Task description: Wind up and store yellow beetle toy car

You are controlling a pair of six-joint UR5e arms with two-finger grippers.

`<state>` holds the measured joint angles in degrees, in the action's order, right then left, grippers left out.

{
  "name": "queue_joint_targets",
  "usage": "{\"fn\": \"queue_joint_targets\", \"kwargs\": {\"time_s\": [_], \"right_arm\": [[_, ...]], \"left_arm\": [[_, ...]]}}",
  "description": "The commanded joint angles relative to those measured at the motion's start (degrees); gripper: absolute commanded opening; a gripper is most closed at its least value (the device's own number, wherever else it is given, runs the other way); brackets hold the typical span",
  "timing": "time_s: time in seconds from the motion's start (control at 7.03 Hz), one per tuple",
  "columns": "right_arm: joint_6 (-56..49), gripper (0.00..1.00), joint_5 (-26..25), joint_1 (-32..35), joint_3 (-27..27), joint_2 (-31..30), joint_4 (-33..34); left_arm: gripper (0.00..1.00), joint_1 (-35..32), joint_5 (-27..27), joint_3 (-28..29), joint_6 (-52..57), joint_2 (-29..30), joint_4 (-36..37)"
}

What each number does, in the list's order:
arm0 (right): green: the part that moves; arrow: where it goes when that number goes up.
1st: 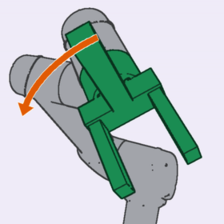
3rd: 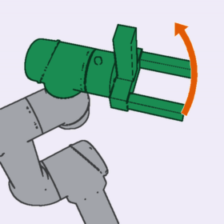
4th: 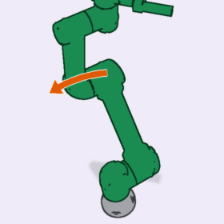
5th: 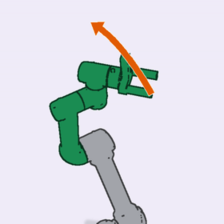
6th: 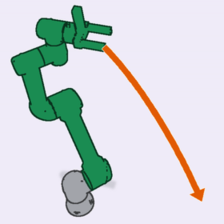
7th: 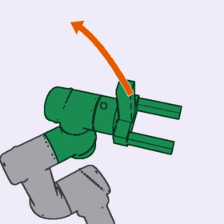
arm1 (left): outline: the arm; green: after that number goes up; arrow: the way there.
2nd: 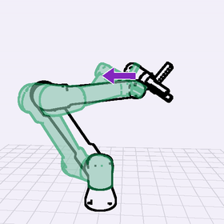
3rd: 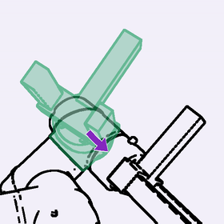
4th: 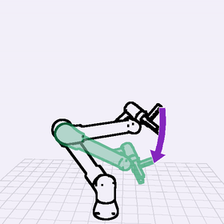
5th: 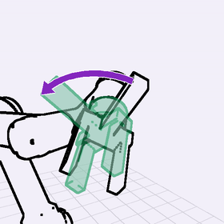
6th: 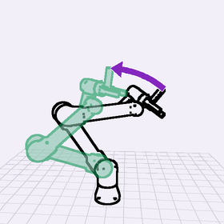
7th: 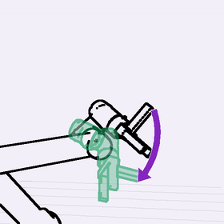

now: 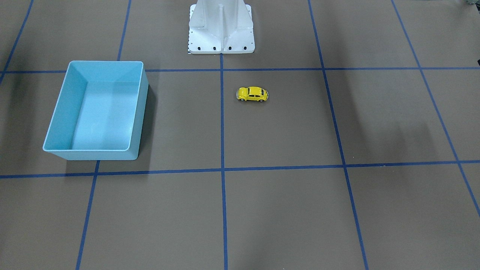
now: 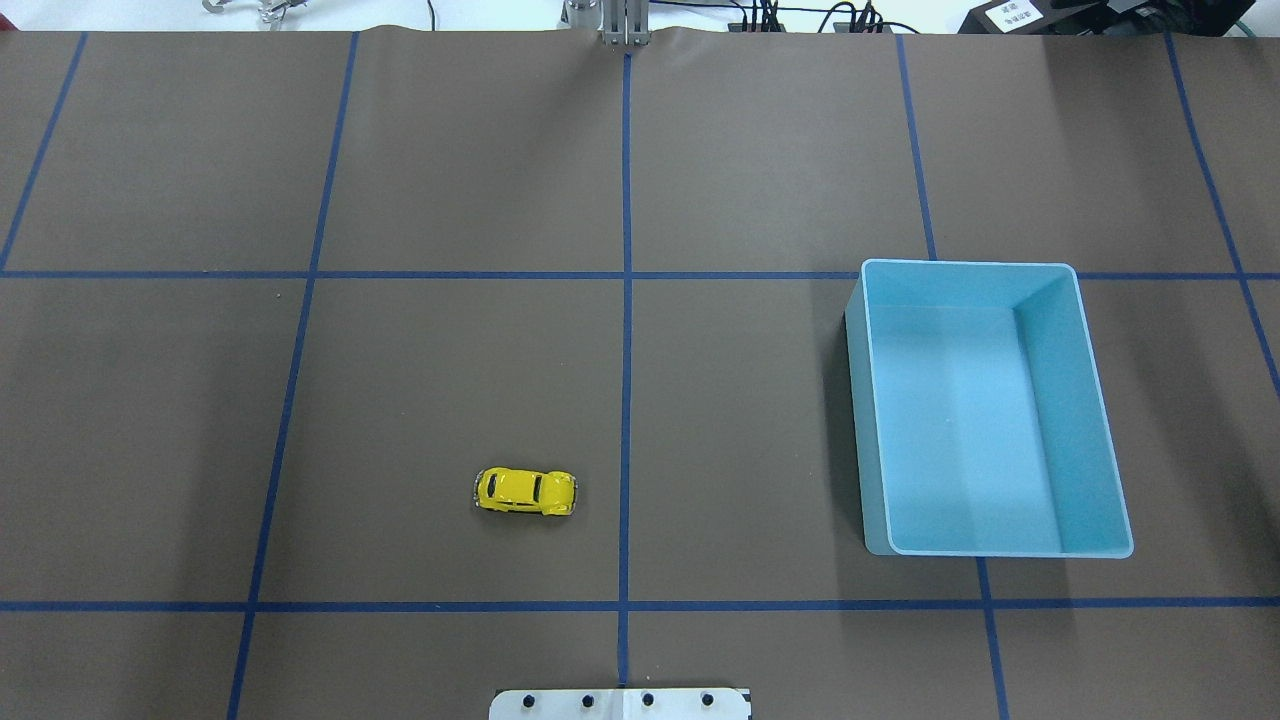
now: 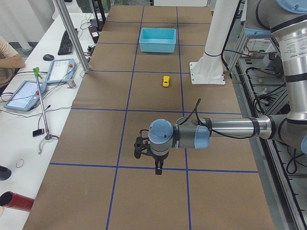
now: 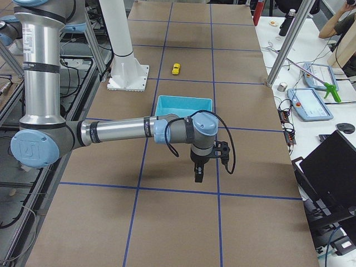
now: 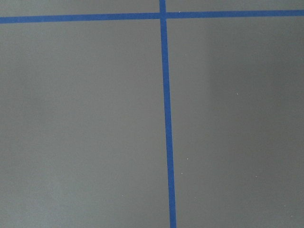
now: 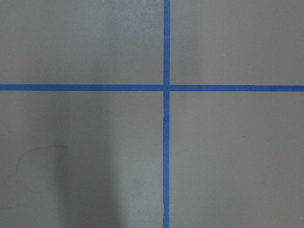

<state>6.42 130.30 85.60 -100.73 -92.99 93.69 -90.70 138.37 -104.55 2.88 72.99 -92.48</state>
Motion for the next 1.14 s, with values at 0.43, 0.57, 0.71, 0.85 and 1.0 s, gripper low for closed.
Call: {"fn": "queue_joint_targets", "kwargs": {"time_s": [0.43, 0.57, 0.71, 0.85, 1.0], "right_arm": [[0.2, 1.00, 0.0, 0.3, 0.2, -0.1, 0.0], [0.2, 1.00, 0.0, 0.6, 0.2, -0.3, 0.0], [0.2, 1.00, 0.5, 1.1, 0.0, -0.5, 0.0], [0.0, 1.00, 1.4, 1.7, 0.1, -1.1, 0.0], [0.0, 1.00, 1.5, 1.8, 0.1, -1.1, 0.0]], "left_arm": [[1.00, -0.1, 0.2, -0.7, 0.1, 0.6, 0.1], [1.00, -0.1, 0.3, -1.1, 0.1, 0.7, 0.1], [1.00, -0.2, 0.4, -2.3, 0.1, 0.1, 0.1], [1.00, -0.2, 0.2, -4.0, 0.1, -0.7, 0.3], [1.00, 0.0, 0.2, -4.0, 0.1, -0.7, 0.5]]}}
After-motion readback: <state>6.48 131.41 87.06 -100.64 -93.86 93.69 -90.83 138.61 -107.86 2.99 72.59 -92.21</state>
